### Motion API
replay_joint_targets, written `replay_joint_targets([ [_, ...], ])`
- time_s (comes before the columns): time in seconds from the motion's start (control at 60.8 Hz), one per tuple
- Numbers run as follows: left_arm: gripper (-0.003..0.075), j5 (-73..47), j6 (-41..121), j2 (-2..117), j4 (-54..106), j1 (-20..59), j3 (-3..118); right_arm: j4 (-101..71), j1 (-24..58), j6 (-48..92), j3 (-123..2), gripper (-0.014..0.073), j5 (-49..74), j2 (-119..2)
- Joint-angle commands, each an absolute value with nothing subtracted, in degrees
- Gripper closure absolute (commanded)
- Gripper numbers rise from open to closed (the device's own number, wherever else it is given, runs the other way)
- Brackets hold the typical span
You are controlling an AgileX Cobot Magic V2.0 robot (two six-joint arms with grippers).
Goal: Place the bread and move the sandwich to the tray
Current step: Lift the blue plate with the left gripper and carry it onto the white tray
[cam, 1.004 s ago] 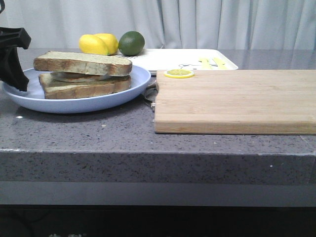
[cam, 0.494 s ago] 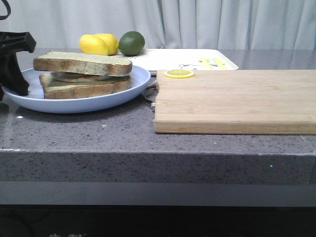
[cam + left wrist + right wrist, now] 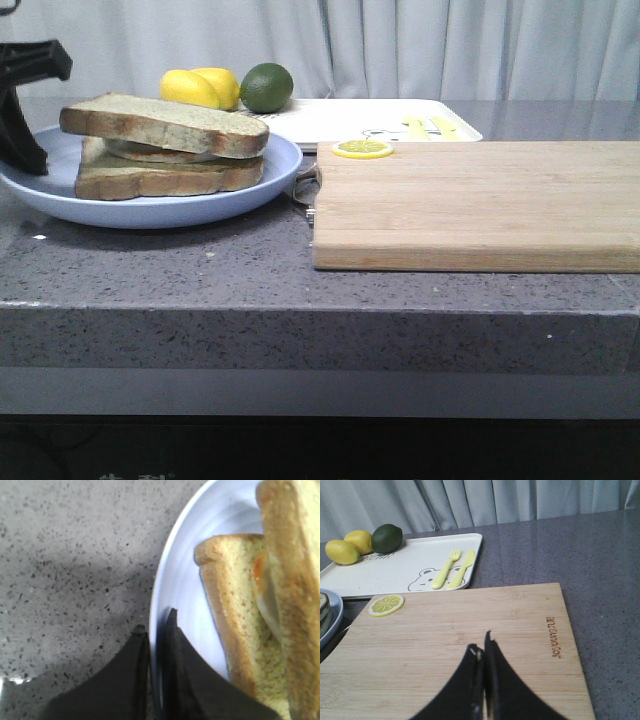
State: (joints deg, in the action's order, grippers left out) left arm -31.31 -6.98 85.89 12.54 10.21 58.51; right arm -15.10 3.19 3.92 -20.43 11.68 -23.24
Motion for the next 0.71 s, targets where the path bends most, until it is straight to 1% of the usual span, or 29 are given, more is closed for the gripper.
replay_joint_targets([
  [0.0, 0.074, -32.42, -5.61, 82.5, 11.17, 9.83, 61.51, -15.42, 2.99, 4.28, -22.02, 0.0662, 6.89, -23.39],
  [0.247, 0.074, -36.79, -4.41, 80.72, 12.94, 8.12, 65.61, -15.42, 2.99, 4.28, -22.02, 0.0662, 6.89, -23.39],
  [0.346, 0.074, -38.43, 0.59, 80.72, 19.6, 6.29, 66.25, -15.42, 2.99, 4.28, -22.02, 0.0662, 6.89, -23.39],
  [0.543, 0.074, -40.33, 13.7, 81.06, 38.14, 1.74, 66.61, -15.48, 2.99, 4.28, -22.02, 0.0662, 6.89, -23.39],
  [0.691, 0.074, -42.94, 14.0, 83.48, 38.49, 1.11, 70.34, -15.48, 2.99, 4.28, -22.02, 0.0662, 6.89, -23.39],
])
